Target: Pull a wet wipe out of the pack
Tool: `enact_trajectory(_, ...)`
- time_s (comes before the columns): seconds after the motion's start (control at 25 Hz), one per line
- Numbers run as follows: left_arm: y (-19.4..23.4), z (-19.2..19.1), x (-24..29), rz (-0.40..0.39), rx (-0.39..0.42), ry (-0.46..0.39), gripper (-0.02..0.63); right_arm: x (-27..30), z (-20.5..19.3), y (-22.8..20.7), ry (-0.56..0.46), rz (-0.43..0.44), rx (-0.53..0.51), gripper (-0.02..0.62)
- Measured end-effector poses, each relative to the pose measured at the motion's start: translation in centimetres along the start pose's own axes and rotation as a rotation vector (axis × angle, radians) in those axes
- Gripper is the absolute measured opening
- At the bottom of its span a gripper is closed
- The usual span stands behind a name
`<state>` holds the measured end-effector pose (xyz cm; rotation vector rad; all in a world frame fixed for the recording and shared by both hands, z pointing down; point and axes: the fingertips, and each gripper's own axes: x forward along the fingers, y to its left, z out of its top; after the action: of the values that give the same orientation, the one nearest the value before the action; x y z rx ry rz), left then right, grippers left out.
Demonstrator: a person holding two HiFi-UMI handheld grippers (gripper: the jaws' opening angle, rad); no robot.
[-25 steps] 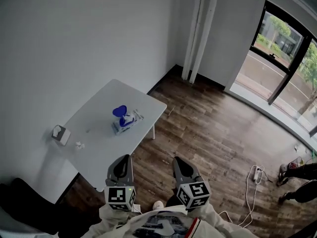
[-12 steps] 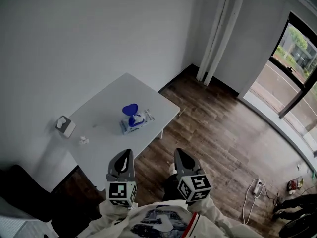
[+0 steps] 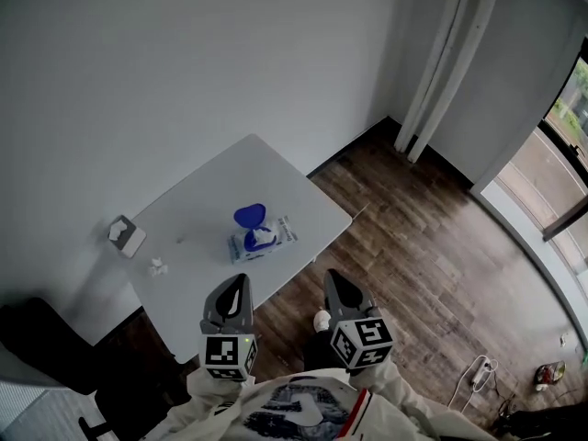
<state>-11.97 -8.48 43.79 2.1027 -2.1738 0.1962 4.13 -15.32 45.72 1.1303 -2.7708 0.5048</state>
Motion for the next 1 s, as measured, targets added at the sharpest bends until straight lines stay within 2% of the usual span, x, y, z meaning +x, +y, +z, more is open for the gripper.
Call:
enact_trajectory(0.6,2.3,1.5,11.4,0.196,-0.032,0.042,0.005,12.6,3.7,-6.9,0.096,0.186,-0.023,0.006)
enact_trajectory(1.0,4.4,0.2,13.1,0.363,-0.075,0.073,0.005,18.9,3.5,-7.7,0.167,0.324,-0.057,0.006)
